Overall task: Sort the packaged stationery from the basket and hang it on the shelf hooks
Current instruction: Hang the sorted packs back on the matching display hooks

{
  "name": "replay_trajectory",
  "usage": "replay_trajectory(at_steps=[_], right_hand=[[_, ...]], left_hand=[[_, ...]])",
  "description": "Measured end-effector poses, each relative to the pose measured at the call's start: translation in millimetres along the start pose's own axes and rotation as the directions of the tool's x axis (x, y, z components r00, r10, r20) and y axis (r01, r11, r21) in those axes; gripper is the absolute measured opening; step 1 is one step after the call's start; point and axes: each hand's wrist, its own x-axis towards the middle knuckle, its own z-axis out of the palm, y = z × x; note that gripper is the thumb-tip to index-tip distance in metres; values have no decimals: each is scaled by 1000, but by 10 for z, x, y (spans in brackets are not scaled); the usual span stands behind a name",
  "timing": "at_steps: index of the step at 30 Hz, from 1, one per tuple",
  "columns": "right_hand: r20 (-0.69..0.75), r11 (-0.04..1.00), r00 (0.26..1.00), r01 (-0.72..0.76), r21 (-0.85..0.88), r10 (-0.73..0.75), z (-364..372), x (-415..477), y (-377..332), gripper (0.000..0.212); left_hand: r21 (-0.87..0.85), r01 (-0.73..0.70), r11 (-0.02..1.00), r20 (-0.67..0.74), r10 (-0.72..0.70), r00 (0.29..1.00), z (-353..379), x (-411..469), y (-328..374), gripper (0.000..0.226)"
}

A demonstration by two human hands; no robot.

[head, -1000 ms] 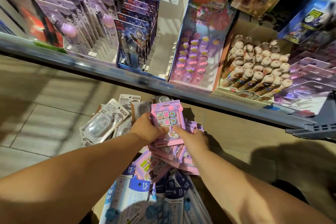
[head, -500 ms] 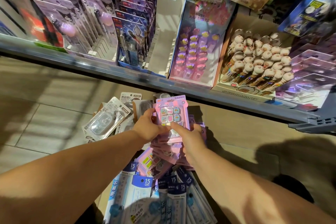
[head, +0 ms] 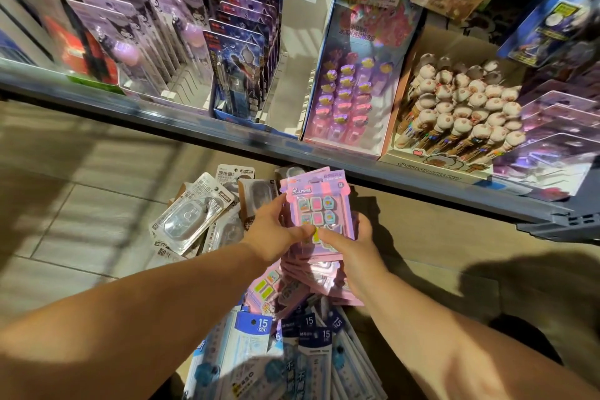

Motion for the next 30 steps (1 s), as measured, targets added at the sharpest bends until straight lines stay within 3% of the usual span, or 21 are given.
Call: replay_trajectory(at_steps=[4,8,12,13,16,18,23,27,30], right_hand=[[77,1000,997,9,21,-11,-137,-29,-11,75],[148,999,989,2,55,-10,-255,-43,-53,78],[234,996,971,24,91,-45,-298,-114,-195,78],[258,995,964,33,92,-56,-300,-127,-240,80],[310,991,944,81,109,-111,-285,-185,-407,75],[323,987,935,118,114,-149,-277,-227,-549,72],[361,972,904,233,37,-230,-221,-428,-959,67],[394,924,882,344,-166,-258,-209,-659,-1384,82],[449,874,856,404,-269,-257,-255,-897,-1709,70]], left_hand=[[-108,35,994,-97,-46,994,85,-18,15,49],[-154,93,984,-126,-113,986,125,-18,8,82],[-251,145,957,-40,-159,986,178,-72,83,138],[-282,140,949,8,-144,990,186,-96,115,130],[-299,151,942,168,-104,980,215,-231,344,64],[-266,118,957,188,-68,980,232,-286,483,46],[-315,-38,948,79,66,995,202,-488,814,55],[-357,-173,918,-14,180,984,278,-653,1087,41],[-371,-240,897,-44,241,969,297,-793,1308,61]])
